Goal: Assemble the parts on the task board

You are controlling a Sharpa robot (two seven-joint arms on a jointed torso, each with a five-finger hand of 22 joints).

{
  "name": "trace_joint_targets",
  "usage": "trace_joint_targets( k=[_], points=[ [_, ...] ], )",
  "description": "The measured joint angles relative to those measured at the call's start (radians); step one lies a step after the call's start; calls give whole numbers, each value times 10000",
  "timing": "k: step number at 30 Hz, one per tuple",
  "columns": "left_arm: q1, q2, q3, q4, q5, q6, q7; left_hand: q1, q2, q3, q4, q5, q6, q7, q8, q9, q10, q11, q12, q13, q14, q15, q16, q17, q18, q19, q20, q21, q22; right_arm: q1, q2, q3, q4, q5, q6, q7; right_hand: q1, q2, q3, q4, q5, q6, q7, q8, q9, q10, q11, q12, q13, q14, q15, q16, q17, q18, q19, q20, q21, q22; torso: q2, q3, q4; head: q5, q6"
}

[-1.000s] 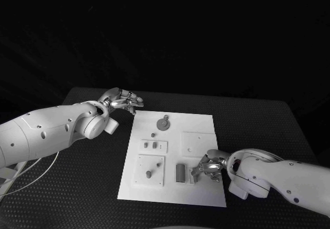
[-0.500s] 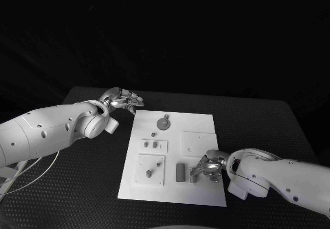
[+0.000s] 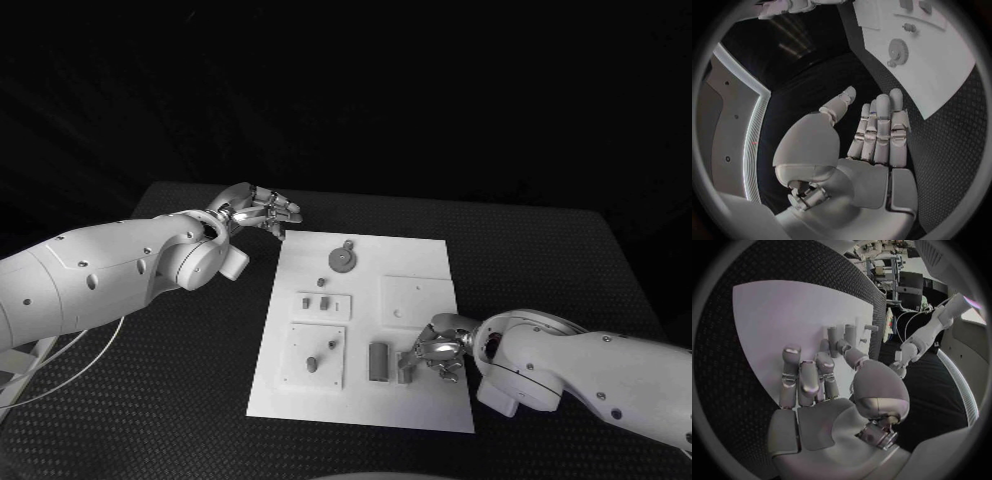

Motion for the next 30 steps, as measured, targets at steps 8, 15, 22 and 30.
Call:
trace_joint_targets(
  k=[8, 15, 22, 30],
  points=[
    [0, -1, 0, 1, 0, 1, -3, 0, 0, 0, 0, 0, 0, 0, 0, 1, 0, 0, 0, -10, 0, 0, 0, -1, 0, 0, 0, 0, -1, 4, 62, 0, -60, -1, -9, -7, 0, 0, 12, 12, -31, -2, 2, 22, 6, -1, 1, 0, -24, -26, 6, 0, -43, -6, 1, 4, 0, 0, 1, -6, 7, 3, -17],
    [0, -11, 0, 7, 0, 2, -6, 0, 0, 0, 0, 0, 0, 0, 0, 1, 0, 0, 0, -9, 0, 0, 0, -2, 0, 0, 0, -39, 0, 12, 91, 4, -111, 0, 26, -7, -73, -73, 12, 11, -18, -1, 3, -48, 5, -124, 15, -195, -175, -41, -4, -41, -185, -6, 14, 21, 0, 0, 1, -6, 7, 27, -18],
    [0, -26, 0, 12, 0, 2, -8, 0, 0, 0, 0, 0, 0, 0, 0, 2, 0, 0, 0, -9, 0, 0, 0, -2, 0, 0, 0, -39, 7, 8, 107, 0, -145, 0, 24, -6, -607, -606, 447, -385, 102, -48, 49, -70, -52, -196, 18, -377, -306, -121, 11, -121, -320, -5, 14, 57, -1, 0, 1, 0, 1, 37, -17],
    [0, -25, 0, 12, 0, 2, -9, 0, 0, 0, 0, 0, 0, 0, 0, 2, 0, 0, 0, -8, 0, 0, 0, 0, 0, 0, 0, -39, 7, -4, 122, -11, -154, -7, 0, -7, -989, -1264, 683, 54, 49, -61, 62, -128, -103, -196, 18, -417, -367, -130, 18, -167, -398, -3, 112, -3, -74, 0, 1, 4, -2, 43, -12]
  ],
)
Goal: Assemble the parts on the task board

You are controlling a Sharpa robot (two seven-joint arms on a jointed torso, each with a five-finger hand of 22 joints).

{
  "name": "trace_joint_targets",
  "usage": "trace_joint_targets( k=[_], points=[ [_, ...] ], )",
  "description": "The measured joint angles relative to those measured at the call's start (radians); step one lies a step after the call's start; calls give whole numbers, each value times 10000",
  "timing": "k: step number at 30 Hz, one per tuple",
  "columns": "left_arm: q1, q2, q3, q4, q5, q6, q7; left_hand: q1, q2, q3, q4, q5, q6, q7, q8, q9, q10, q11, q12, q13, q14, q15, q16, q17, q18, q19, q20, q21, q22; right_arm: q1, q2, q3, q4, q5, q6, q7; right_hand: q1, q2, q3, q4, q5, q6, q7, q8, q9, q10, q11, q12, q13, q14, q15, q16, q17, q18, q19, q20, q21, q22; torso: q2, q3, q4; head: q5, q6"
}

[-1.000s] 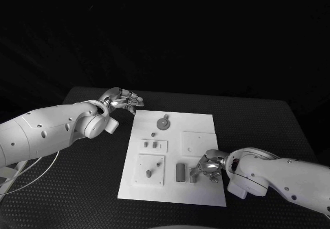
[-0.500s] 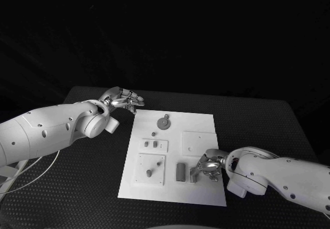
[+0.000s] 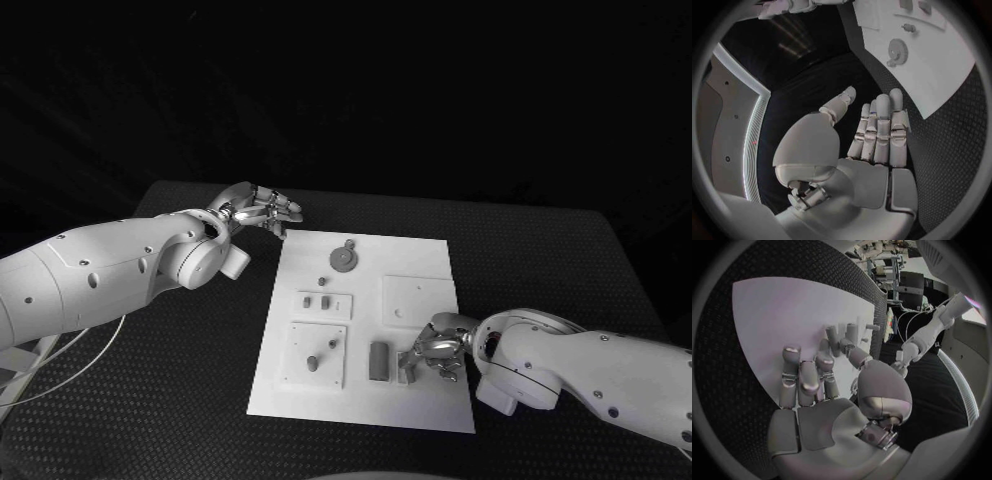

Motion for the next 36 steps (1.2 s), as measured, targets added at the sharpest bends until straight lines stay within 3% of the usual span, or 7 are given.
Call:
trace_joint_targets(
  k=[5, 13, 25, 36],
  points=[
    [0, 0, 0, 0, 0, 0, 0, 0, 0, 0, 0, 0, 0, 0, 0, 0, 0, 0, 0, 0, 0, 0, 0, 6, 0, 0, 0, 0, -1, -1, 0, -1, 0, 0, -7, 0, -58, -232, 102, 214, 0, -3, 2, 0, 20, 0, 0, 0, -10, -8, 8, 0, -10, 0, 36, -2, -41, 5, 0, 1, 1, 0, 1],
    [0, -2, 0, -1, 0, 0, -1, 0, 0, 0, 0, 0, 0, 0, 0, 0, 0, 0, 0, -8, 0, 0, -6, 5, 0, 0, 0, 0, -2, -4, 1, -5, 0, 22, -38, 2, -125, -298, 172, 466, 0, -4, 4, 12, 32, 1, 0, 0, -9, -8, 9, 0, 21, 0, 52, 14, -41, 7, -1, 1, 2, 3, 1],
    [0, -13, 0, 5, 0, 0, -3, 0, 0, -28, -28, 0, 0, 0, 0, -8, 0, 0, 0, -8, 0, 0, -39, 4, 0, 0, 0, 0, 6, -11, 0, -8, 18, 119, -62, 45, -462, -635, 180, 1010, 0, -4, 3, -2, -4, 0, 1, 0, -9, -16, 20, 0, 61, -1, 104, -1, -81, 6, -1, -4, 3, 13, 7],
    [0, -17, 0, 6, -1, 0, -4, 0, 0, -28, -28, 0, 0, 0, 0, -8, 0, 0, 0, -7, 0, 0, -39, 6, 0, 0, 0, 0, 5, -16, -34, -9, 57, 255, -46, 147, -928, -413, 112, 1325, 0, 125, -38, 43, 55, 1, 0, 0, 19, 46, -10, 0, 145, 0, 108, 3, -80, 5, -1, -2, 3, 41, -12]
  ],
)
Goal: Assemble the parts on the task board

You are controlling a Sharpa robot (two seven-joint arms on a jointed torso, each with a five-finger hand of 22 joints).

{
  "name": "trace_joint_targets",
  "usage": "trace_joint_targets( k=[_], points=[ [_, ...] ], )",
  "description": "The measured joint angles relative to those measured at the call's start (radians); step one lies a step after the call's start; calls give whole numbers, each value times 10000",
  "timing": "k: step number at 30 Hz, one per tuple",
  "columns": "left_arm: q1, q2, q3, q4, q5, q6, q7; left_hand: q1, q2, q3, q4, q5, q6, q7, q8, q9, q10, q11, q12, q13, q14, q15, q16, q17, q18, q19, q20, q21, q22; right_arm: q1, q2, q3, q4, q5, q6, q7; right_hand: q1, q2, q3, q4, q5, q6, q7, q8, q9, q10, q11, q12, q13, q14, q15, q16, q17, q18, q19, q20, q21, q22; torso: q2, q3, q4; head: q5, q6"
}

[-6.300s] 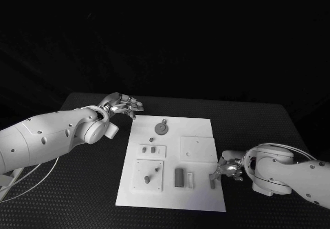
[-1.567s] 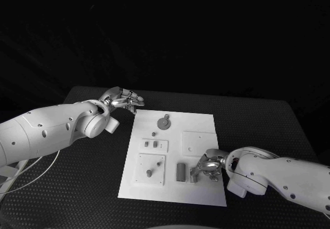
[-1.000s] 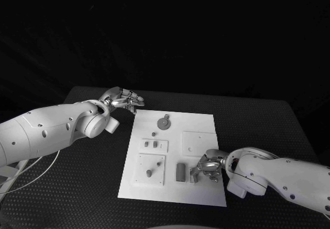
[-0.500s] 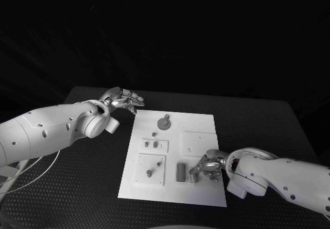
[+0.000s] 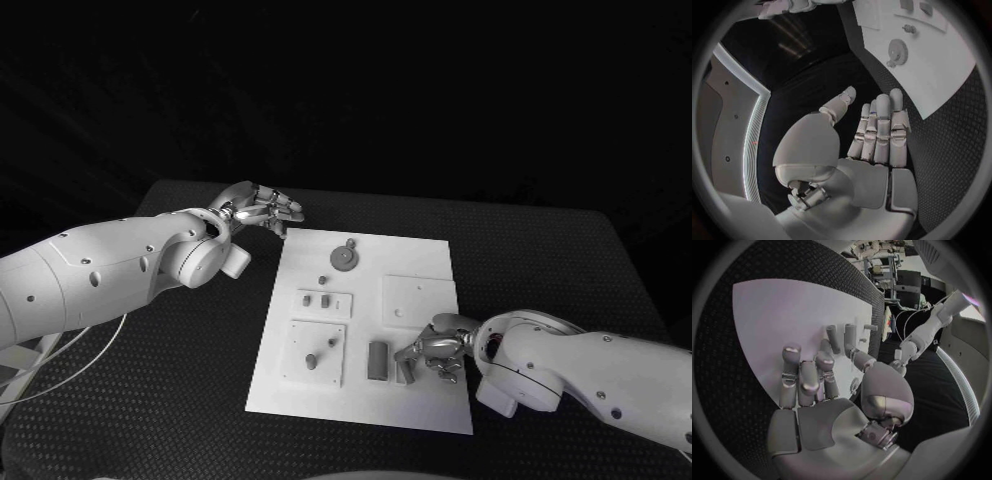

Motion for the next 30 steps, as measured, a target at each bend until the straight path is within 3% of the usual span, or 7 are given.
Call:
trace_joint_targets(
  k=[4, 6, 11, 26, 30],
  points=[
    [0, -1, 0, 0, 0, 0, -1, 0, 0, 0, 0, 0, 0, 0, 0, 1, 0, 0, 0, 0, 0, 0, 0, 6, 1, 0, 0, 0, 0, 0, -13, 0, 5, 22, 4, 26, -100, 102, 0, 0, 0, 63, -37, 53, 23, 22, -22, 49, 25, 6, 0, 0, 34, 0, 15, 14, 0, 0, 0, 4, 0, 5, -1],
    [0, -1, 0, 0, -1, 0, -1, 0, 0, 0, 0, 0, 0, 0, 0, 1, 0, 0, 0, 0, 0, 0, 0, 6, 1, 0, 0, 0, -1, 0, -16, 0, 5, 32, 5, 40, -124, 306, -4, -7, 0, 68, -39, 84, 54, 56, -56, 92, 38, 39, -33, 0, 51, 0, 15, 15, 0, 0, 0, 4, 0, 7, -2],
    [0, -4, 0, 0, -1, 0, -2, 0, 0, 0, 0, 0, 0, 0, 0, 1, 0, 0, 0, -8, 0, 0, 0, 5, 0, 0, 0, 0, -1, 3, -18, 8, 2, 46, 27, 70, -35, 730, -64, -543, 0, 86, -50, 107, 82, 57, -57, 108, 65, 18, -81, 0, 87, 1, -12, -12, 0, -1, 1, 3, -4, 12, -1],
    [0, -11, 0, 4, -1, 0, -3, 0, 0, 0, 0, 0, 0, 0, 0, 2, 1, -1, 0, -8, 0, 0, 1, 4, 0, 0, 0, 0, 6, 5, -38, 12, 28, -67, 196, 123, 64, 816, -18, -1342, 0, 165, -58, 111, 81, 92, -92, 148, 80, 12, -86, 0, 111, 7, -25, -22, 0, -2, 1, 1, -5, -4, -19],
    [0, -11, -1, 3, -1, 0, -3, 0, 0, 0, 0, 0, 0, 0, 0, 2, 12, -11, 0, -7, 0, 0, 0, 3, 0, 0, 0, 0, 6, 2, -148, 11, 91, -198, 295, 218, 293, 587, -41, -1533, 0, 166, -59, 104, 79, 127, -127, 148, 80, 16, -90, 0, 111, 10, -25, -21, 0, -2, 0, 0, -3, -3, -16]
  ],
)
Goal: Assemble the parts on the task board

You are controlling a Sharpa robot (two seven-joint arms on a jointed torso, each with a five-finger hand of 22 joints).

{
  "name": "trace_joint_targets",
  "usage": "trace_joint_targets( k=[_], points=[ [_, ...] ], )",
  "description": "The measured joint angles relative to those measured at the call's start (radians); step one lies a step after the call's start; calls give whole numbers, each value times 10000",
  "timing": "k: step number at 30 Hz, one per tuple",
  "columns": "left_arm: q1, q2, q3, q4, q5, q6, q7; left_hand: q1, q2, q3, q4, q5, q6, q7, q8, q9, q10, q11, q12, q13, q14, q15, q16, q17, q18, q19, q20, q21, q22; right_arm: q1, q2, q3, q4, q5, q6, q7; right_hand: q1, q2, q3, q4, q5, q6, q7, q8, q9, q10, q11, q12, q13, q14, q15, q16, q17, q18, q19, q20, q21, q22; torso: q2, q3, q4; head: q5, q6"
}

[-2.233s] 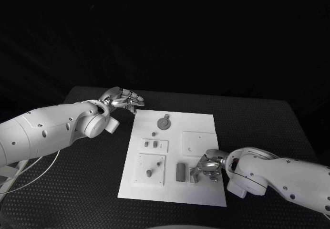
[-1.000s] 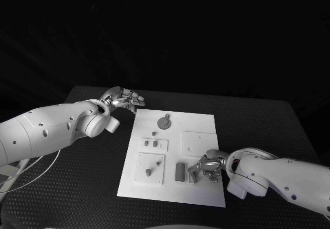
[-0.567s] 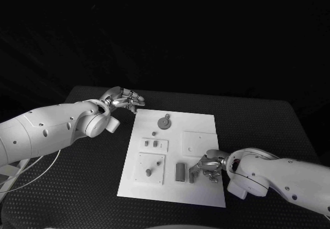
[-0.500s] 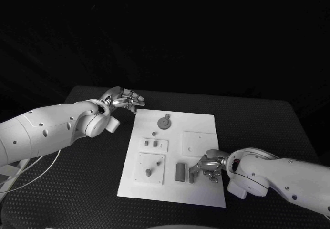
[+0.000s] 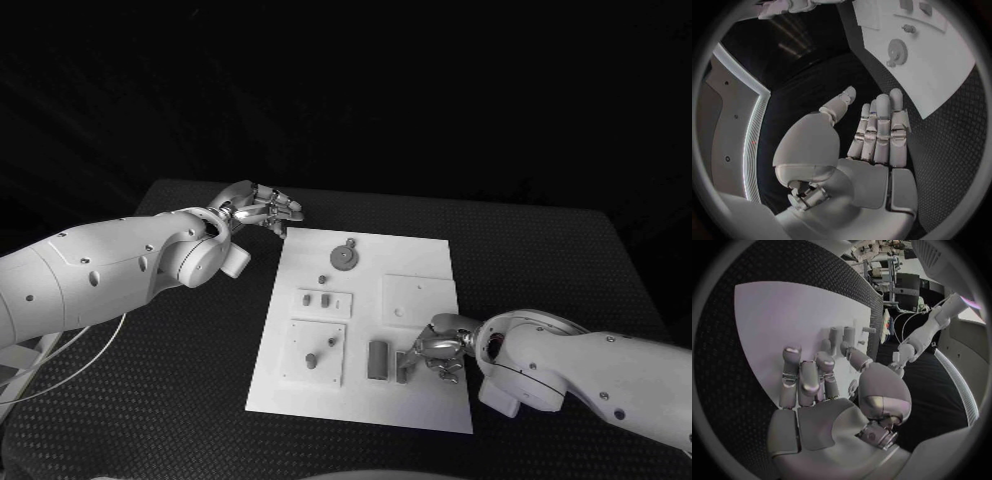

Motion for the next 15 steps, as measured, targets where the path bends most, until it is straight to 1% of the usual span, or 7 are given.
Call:
trace_joint_targets(
  k=[2, 4, 6, 9, 11, 13, 15],
  points=[
    [0, 0, -1, -2, 0, 0, 0, 0, 0, 0, 0, 0, 0, 0, 0, 0, 0, 0, 0, 0, 0, 0, 0, 2, 0, 0, 0, 0, 0, -1, -67, -1, 26, -92, 68, 59, 87, -97, 27, -27, 0, 31, -31, 0, 8, 1, -1, 0, 0, 24, -24, 0, 0, 1, 2, -2, 0, 0, 0, 1, 1, 0, 5],
    [0, 0, -1, -4, 0, 0, 0, 0, 0, 0, 0, 0, 0, 0, 0, 0, 0, 0, 0, 0, 0, 0, 0, 9, 1, 0, 0, 0, 0, -1, -151, -2, 71, -221, 187, 152, 179, -353, 42, -42, 0, 33, -32, 0, 11, 2, -2, 38, 11, 38, -38, 0, 0, 2, 39, -38, 0, 0, 0, 1, 1, 3, 9],
    [0, 0, -1, -7, 0, 0, 0, 0, 0, 0, 0, 0, 0, 0, 0, 0, 0, 0, 0, 0, 0, 0, 0, 9, 0, 0, 0, 0, -1, -1, -205, -2, 120, -350, 315, 241, 289, -511, 42, -42, 0, 35, -35, 0, 11, 37, -37, 38, 12, 40, -38, 0, 0, 2, 61, -60, 0, 0, 0, 2, -1, 7, 11],
    [0, 0, -1, -8, 0, 0, -1, 0, 0, 0, 0, 0, 0, 0, 0, 0, 0, 0, 0, 0, 0, 0, 0, 8, 0, 0, 0, 0, -1, -1, -231, -1, 177, -622, 525, 372, 341, -582, -246, -255, 0, 48, -47, 60, 50, 65, -18, 130, 65, 43, -40, 0, 36, 2, 76, -74, 0, 0, -2, 5, -8, 12, 12],
    [0, 3, -1, -11, 0, 0, -1, 0, 0, 0, 0, 0, 0, 0, 0, 0, 0, -1, 0, 1, 0, 0, 0, 8, 1, 0, 0, 0, -1, -1, -229, 0, 198, -830, 655, 439, 423, -664, -447, -274, 0, 49, -48, 61, 56, 116, -43, 154, 112, 45, -41, 0, 51, 1, 77, -75, 0, 0, -1, 4, -12, 15, 12],
    [0, 6, -1, -12, 0, 0, -1, 0, 0, 0, 0, 0, 0, 0, 0, 0, 0, -1, 0, 1, 0, 0, 0, 8, 0, 2, -2, 0, -1, -1, -213, 0, 207, -1034, 755, 483, 442, -683, -512, -261, 0, 54, -45, 61, 63, 144, -71, 228, 149, 48, -42, 0, 60, 2, 77, -75, 0, -1, -1, 11, -13, 12, 12],
    [0, 7, -1, -13, 0, 0, -1, 0, 0, 0, 0, 0, 0, 0, 0, 1, 1, -1, 0, 1, 0, 0, 1, 8, 0, 23, -24, 0, -2, -2, -192, 0, 214, -1262, 864, 517, 479, -720, -569, -235, 0, 113, -51, 61, 63, 181, -37, 253, 183, 51, -43, 0, 80, 2, 78, -75, 0, -1, 0, 11, -13, 1, 12]
  ],
)
